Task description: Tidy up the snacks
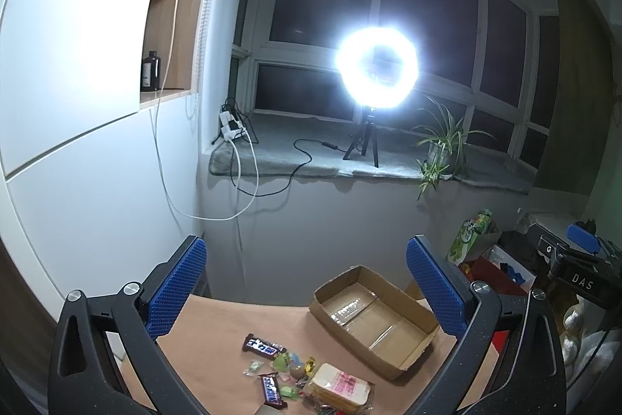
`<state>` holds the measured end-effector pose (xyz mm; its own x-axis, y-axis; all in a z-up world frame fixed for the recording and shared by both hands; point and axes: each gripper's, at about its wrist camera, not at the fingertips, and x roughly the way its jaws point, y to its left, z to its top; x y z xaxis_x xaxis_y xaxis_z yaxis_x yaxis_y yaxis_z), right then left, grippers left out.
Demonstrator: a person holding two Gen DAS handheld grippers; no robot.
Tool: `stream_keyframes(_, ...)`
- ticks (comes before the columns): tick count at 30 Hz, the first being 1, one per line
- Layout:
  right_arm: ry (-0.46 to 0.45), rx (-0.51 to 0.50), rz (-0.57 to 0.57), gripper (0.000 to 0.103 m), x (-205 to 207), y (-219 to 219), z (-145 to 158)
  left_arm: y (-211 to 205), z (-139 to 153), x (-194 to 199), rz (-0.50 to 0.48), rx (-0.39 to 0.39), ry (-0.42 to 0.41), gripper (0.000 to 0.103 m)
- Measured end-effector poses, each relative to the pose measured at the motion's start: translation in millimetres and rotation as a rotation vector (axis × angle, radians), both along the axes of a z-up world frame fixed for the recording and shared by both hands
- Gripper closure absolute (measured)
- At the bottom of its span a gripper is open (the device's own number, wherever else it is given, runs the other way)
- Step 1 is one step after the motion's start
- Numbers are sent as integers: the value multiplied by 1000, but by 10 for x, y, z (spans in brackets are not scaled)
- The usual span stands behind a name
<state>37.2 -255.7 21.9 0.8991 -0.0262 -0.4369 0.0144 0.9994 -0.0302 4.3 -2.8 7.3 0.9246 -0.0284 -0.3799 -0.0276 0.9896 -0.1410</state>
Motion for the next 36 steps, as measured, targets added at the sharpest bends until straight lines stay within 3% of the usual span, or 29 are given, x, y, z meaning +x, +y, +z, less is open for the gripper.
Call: stream_keyframes(36, 23, -33, 12, 0, -84, 104, -53, -28, -81, -89, 18, 5, 36, 1)
